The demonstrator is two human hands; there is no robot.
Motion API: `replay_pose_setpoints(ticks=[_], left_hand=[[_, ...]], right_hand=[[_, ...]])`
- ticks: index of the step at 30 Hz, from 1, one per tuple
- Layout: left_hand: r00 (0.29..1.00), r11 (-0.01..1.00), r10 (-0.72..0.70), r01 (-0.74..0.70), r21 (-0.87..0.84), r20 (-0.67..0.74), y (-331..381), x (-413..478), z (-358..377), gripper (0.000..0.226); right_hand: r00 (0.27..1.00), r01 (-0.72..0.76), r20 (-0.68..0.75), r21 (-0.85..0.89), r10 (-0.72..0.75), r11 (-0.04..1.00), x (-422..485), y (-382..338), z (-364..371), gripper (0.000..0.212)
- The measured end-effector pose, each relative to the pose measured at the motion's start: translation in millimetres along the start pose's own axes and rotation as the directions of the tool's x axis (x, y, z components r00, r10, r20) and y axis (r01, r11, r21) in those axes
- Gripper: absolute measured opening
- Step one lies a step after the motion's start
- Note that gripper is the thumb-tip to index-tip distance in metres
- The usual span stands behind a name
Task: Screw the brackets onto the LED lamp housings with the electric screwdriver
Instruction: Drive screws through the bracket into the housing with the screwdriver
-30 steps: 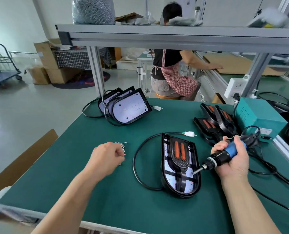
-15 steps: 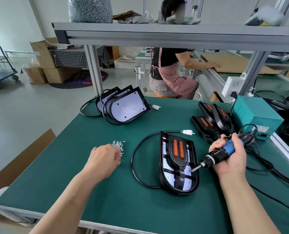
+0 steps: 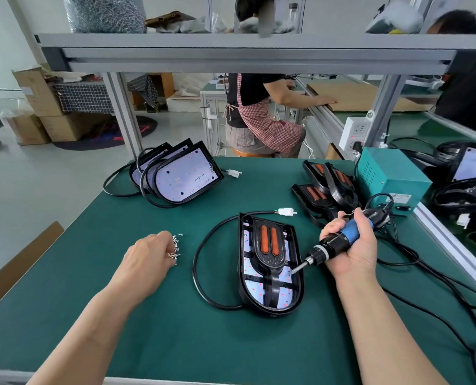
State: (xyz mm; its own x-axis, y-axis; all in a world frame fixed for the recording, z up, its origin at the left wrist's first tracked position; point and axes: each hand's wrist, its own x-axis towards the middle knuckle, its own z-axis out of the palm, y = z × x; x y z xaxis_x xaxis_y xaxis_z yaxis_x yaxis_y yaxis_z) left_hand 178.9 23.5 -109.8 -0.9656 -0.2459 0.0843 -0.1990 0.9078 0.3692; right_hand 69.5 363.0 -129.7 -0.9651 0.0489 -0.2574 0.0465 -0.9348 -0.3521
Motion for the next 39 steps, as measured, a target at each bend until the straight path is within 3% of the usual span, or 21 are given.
replay_pose_setpoints(ticks=[3,6,12,23,26,32,39], left_hand=[[0.999,1.0,0.017,-0.018,-0.009,-0.049,5.8,1.3,-0.5,0.01],[0.995,0.969,-0.003,-0.022,-0.246,-0.101,28.7,-2.4,-6.4,0.018],[0.993,0.663,0.095,-0.01,-0.749,0.071,105.5,-15.8,-8.4,0.02],[0.958,0.385,0.123,0.193,-0.903,0.257,160.5,-22.7,28.7,0.005],[0.956,0.39,0.132,0.192,-0.901,0.261,162.4,-21.8,31.9,0.009],[0.967,0.502,0.128,0.13,-0.855,0.222,171.0,-27.3,39.8,0.012],[0.981,0.492,0.099,0.097,-0.865,0.167,179.4,-33.9,47.5,0.015]], right_hand=[[1.0,-0.009,-0.004,0.023,0.009,1.0,0.7,-0.3,-0.3,0.024],[1.0,-0.029,-0.009,0.061,0.029,0.998,1.9,-1.2,-1.8,0.024],[0.998,-0.048,-0.028,0.12,0.052,0.992,3.5,-3.4,-2.5,0.025],[0.997,-0.044,-0.051,0.245,0.059,0.968,1.5,-11.7,-2.0,0.028],[0.997,-0.041,-0.05,0.275,0.056,0.961,2.4,-14.3,-2.1,0.027],[0.998,-0.032,-0.035,0.298,0.044,0.954,1.8,-15.9,-0.5,0.028],[0.998,-0.011,-0.049,0.304,0.027,0.953,0.0,-16.5,0.5,0.03]])
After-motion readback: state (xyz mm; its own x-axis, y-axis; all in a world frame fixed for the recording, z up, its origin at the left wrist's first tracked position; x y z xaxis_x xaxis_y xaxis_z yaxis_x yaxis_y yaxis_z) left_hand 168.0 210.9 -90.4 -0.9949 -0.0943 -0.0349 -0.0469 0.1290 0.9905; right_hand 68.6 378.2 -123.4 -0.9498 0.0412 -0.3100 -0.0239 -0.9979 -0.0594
